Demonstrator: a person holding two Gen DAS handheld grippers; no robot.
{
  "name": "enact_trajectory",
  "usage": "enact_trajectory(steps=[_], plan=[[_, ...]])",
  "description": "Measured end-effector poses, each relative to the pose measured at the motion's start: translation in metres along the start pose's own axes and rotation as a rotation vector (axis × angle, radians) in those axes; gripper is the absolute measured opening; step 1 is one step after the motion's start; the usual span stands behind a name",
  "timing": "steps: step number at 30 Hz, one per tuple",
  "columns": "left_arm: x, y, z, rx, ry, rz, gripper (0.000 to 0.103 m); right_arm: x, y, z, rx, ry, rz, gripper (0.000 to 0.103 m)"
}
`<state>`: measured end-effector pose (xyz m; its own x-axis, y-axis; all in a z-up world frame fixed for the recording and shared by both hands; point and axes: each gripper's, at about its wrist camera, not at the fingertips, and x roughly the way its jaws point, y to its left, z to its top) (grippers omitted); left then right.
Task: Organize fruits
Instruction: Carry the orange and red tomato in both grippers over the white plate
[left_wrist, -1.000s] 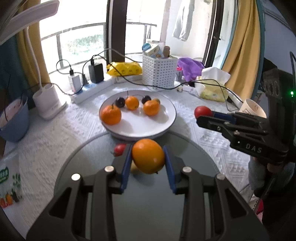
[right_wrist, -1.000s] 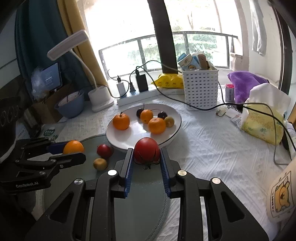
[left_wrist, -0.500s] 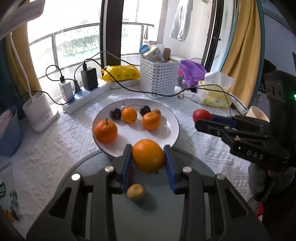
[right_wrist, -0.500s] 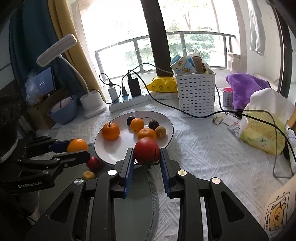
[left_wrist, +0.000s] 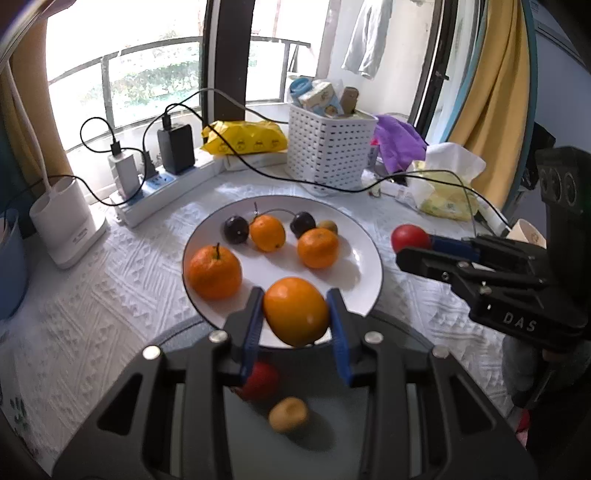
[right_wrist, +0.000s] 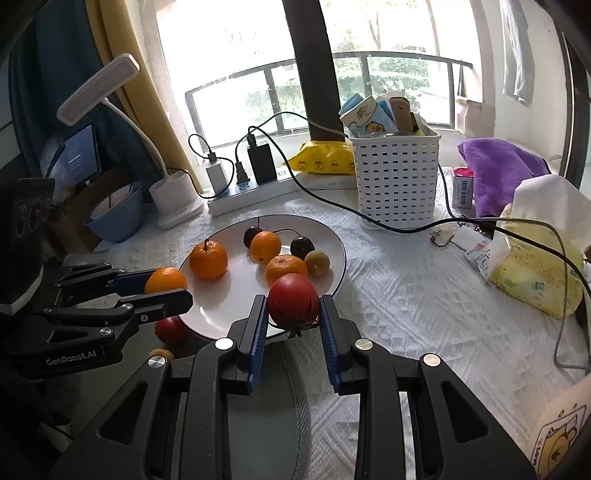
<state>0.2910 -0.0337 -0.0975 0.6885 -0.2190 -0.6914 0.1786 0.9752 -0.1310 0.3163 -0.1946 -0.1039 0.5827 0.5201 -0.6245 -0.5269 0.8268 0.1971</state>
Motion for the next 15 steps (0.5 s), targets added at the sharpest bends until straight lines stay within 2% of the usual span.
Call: enact_trajectory(steps=[9, 15], plan=[[0.022, 0.014, 0.005, -0.002, 0.029, 0.009, 0.035, 0.020, 0.005, 0.009, -0.019, 0.028, 0.009, 0.030], [0.033, 0.025, 0.005, -0.048, 0.066, 0.001, 0.036, 0.032, 0.009, 0.014, -0.035, 0.046, 0.009, 0.030]])
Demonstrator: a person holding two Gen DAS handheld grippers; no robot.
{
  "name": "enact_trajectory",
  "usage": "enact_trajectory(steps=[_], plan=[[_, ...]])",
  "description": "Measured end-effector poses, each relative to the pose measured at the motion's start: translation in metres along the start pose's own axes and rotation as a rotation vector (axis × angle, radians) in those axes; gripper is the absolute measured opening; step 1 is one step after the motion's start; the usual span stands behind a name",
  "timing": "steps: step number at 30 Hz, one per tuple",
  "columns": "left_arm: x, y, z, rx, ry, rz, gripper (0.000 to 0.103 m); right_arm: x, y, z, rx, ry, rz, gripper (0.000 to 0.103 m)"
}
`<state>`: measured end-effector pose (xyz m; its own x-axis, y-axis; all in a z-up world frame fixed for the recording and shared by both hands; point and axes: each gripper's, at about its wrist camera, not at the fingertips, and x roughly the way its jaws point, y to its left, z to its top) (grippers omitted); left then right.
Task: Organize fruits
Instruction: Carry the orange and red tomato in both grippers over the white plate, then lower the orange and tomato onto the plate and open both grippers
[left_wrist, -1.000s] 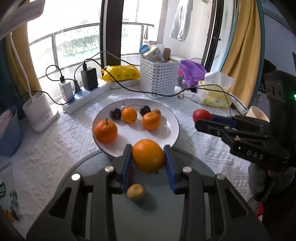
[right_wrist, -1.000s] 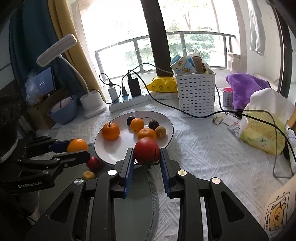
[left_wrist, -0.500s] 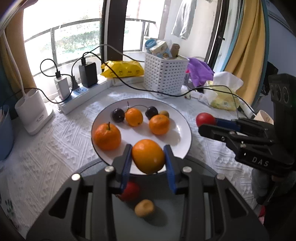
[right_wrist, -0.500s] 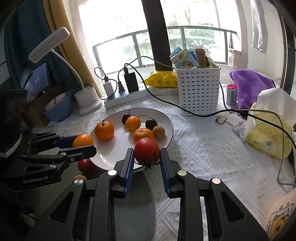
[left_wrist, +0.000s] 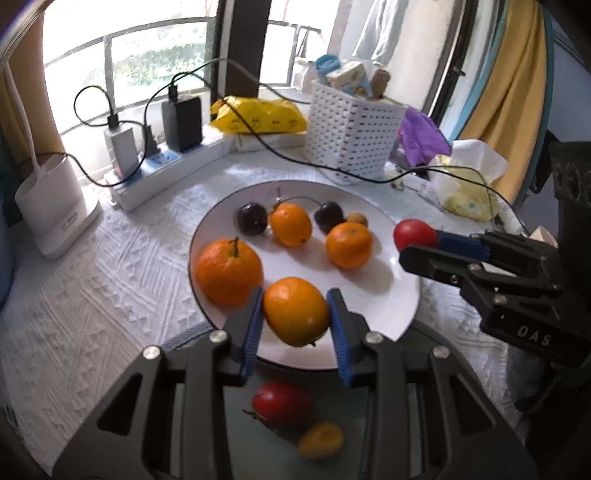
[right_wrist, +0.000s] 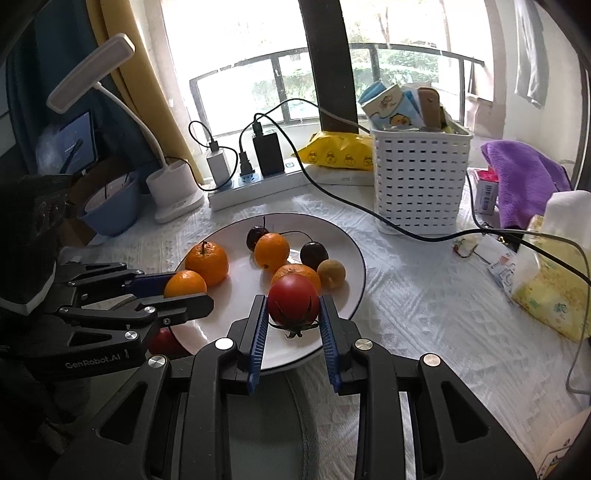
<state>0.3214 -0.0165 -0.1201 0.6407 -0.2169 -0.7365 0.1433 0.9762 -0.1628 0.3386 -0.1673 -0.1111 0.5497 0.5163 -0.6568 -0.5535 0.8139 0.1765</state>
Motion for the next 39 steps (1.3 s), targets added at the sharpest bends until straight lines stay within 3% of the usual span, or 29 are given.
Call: enact_trajectory(steps=[7, 17, 29, 39], plan=[[0.005, 0.002, -0.002, -0.004, 0.027, -0.005, 0.036, 0.007, 0.006, 0.005, -0.013, 0.007, -0.001, 0.030], [-0.011, 0.011, 0.002, -0.025, -0.029, 0.004, 0.036, 0.013, 0.019, 0.014, -0.052, 0.018, 0.004, 0.030], [-0.023, 0.046, 0.001, -0.061, -0.068, 0.061, 0.036, 0.037, 0.047, 0.032, -0.138, 0.035, -0.007, 0.030], [-0.021, 0.074, 0.004, -0.105, -0.089, 0.081, 0.036, 0.063, 0.054, 0.039, -0.138, 0.056, 0.002, 0.030]])
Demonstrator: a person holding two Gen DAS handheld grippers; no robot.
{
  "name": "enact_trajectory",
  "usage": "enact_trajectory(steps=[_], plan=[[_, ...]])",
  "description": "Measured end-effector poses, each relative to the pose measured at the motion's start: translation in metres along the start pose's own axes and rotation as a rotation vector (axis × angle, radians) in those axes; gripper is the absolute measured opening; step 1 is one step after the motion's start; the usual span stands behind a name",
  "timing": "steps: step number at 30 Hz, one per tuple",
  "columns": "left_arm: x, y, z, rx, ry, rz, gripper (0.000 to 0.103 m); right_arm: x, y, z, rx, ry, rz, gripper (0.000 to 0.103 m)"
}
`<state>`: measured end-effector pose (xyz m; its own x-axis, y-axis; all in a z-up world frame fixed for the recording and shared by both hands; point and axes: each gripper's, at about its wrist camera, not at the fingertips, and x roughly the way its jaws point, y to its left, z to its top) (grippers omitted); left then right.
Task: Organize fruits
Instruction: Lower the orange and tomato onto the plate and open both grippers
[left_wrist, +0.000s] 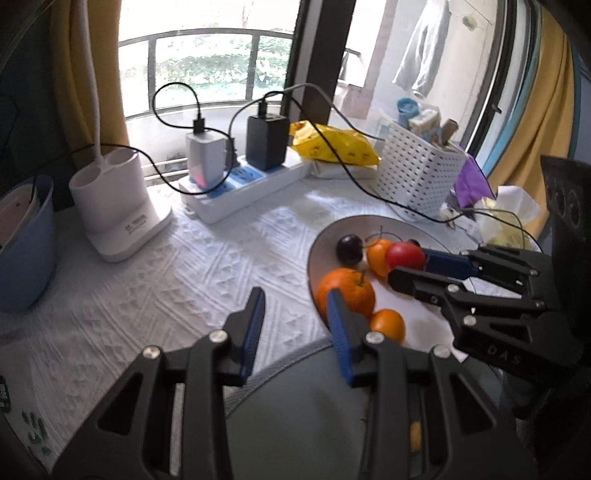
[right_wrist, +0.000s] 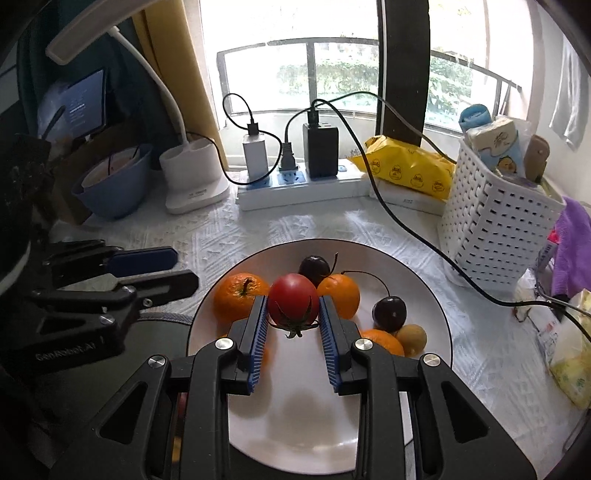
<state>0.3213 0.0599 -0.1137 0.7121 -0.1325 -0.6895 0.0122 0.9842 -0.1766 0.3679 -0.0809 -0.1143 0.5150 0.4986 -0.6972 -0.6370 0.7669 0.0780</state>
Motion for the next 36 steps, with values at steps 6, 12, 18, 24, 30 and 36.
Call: enact_trajectory(steps=[6, 12, 18, 24, 30, 36], plan=[[0.002, 0.005, -0.001, -0.014, 0.002, 0.005, 0.036, 0.003, -0.005, 0.006, 0.031, -0.005, -0.009, 0.030], [-0.005, 0.000, -0.002, 0.000, -0.007, 0.008, 0.037, -0.005, -0.009, 0.007, 0.049, -0.018, -0.022, 0.030], [-0.019, -0.004, -0.002, 0.010, -0.032, 0.011, 0.037, -0.019, -0.003, 0.006, 0.037, -0.037, -0.026, 0.030], [-0.038, -0.007, -0.005, 0.016, -0.058, 0.013, 0.037, -0.036, 0.007, 0.004, 0.032, -0.057, -0.023, 0.030], [-0.058, -0.010, -0.013, 0.010, -0.080, -0.002, 0.037, -0.054, 0.021, -0.002, 0.017, -0.075, -0.021, 0.030], [-0.078, -0.012, -0.021, 0.012, -0.104, -0.008, 0.037, -0.069, 0.033, -0.011, 0.014, -0.082, -0.025, 0.030]])
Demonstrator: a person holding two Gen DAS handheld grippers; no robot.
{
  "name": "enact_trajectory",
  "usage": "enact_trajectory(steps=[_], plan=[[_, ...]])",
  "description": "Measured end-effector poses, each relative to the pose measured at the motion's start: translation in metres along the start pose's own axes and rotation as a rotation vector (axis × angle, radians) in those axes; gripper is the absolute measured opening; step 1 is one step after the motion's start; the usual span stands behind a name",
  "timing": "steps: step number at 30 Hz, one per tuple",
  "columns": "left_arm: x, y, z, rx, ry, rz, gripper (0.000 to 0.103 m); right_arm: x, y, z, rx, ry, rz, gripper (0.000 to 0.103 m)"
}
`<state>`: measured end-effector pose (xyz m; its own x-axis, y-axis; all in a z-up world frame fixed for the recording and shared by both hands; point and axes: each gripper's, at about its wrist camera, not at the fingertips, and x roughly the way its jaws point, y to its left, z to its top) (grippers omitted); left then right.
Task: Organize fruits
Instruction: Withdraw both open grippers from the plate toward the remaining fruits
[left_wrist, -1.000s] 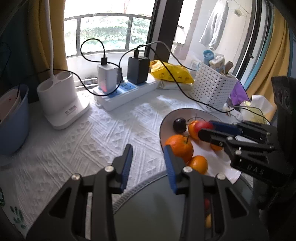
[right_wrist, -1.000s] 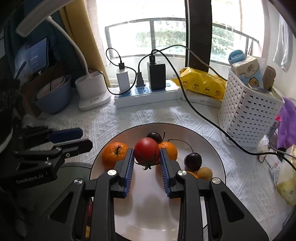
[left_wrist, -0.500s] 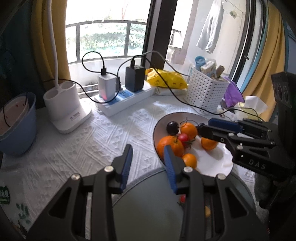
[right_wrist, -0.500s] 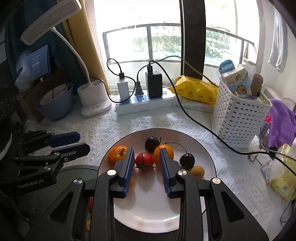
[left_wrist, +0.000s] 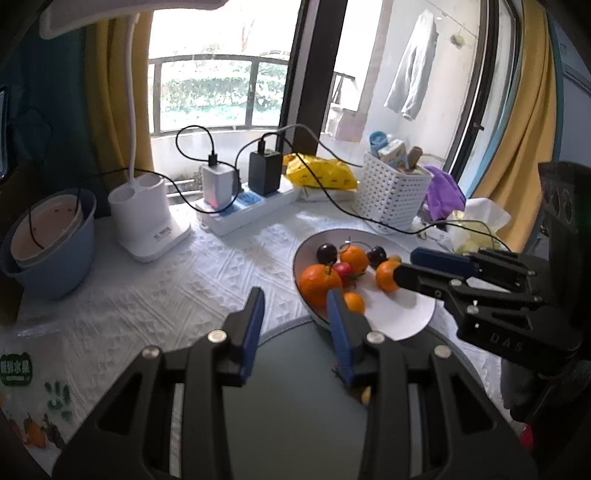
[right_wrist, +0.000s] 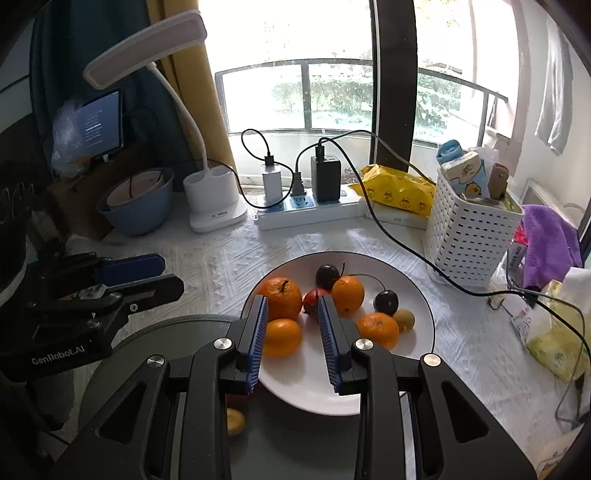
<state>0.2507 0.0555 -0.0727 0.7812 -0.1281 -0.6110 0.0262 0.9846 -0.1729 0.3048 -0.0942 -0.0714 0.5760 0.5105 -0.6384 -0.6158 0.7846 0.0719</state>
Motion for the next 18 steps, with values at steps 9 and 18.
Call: enact_trajectory(steps=[9, 18], plan=[[-0.027, 0.003, -0.014, -0.009, -0.023, 0.000, 0.037, -0.019, 0.018, -0.011, -0.011, -0.008, -0.001, 0.030], [-0.042, 0.013, -0.035, -0.033, -0.019, 0.030, 0.037, -0.032, 0.032, -0.024, -0.024, -0.007, 0.001, 0.030]])
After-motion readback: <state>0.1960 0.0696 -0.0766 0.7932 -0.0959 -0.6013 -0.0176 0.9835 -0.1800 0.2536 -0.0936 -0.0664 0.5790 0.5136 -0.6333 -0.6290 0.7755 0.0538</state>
